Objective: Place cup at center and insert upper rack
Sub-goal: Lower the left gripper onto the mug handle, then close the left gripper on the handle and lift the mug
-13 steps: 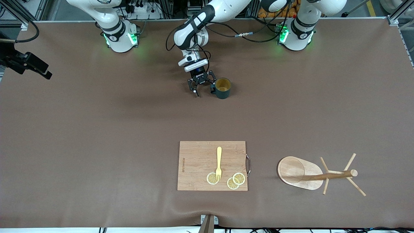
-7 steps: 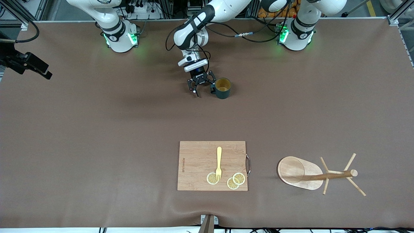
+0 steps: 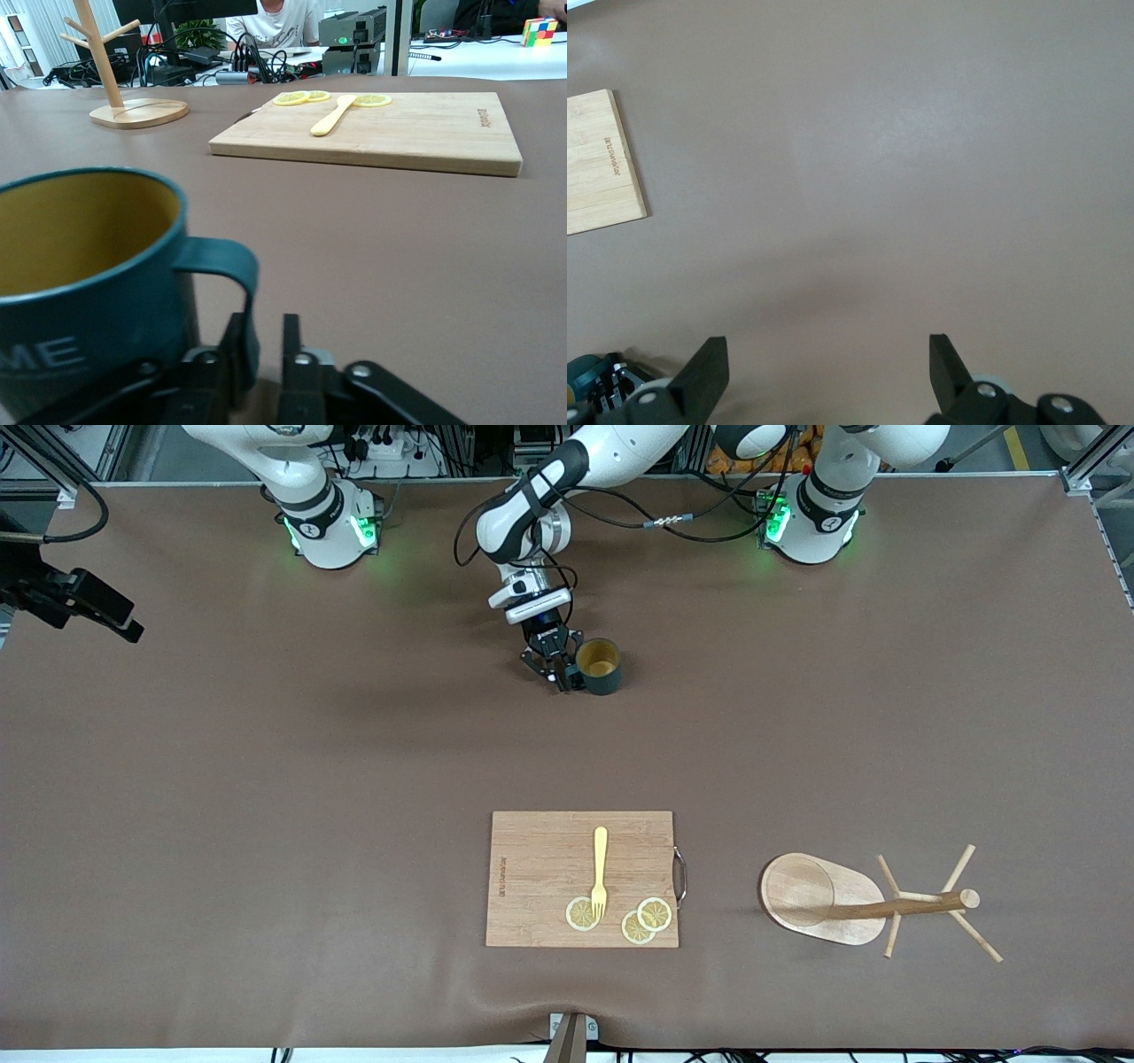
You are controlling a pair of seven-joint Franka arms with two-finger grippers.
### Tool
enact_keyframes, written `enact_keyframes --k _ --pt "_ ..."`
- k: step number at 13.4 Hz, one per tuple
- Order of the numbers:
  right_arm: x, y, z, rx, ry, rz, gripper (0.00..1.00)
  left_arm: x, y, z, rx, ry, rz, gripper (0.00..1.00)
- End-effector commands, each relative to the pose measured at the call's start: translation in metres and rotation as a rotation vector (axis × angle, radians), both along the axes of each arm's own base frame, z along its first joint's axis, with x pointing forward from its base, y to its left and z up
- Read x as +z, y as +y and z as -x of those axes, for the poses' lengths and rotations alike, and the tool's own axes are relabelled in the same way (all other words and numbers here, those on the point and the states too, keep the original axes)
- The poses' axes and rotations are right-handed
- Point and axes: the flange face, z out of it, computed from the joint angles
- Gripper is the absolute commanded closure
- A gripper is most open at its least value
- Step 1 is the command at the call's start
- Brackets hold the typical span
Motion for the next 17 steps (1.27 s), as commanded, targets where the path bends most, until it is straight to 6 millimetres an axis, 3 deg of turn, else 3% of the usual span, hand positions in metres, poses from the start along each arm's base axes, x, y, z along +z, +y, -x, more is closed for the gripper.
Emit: enact_keyframes --k 1,4,7,10,17 --pt "0.001 -0.004 0.000 0.006 -0.004 0.012 0.00 0.002 -0.004 -0.005 0.002 -0.032 0.018 1.00" --pt "0.000 -0.003 0.000 0.006 -0.001 0.011 0.00 0.015 -0.007 -0.012 0.013 -0.038 0.038 1.00" --pt "0.000 -0.003 0.000 0.006 -0.001 0.011 0.00 0.044 -0.014 -0.041 0.055 -0.053 0.088 1.00" --pt "0.000 -0.003 0.000 0.006 -0.001 0.011 0.00 0.089 -0.030 -0.082 0.137 -0.063 0.188 1.00" --pt "0.000 -0.005 0.001 0.004 0.004 0.012 0.00 0.193 -0.024 -0.160 0.253 0.043 0.248 1.00"
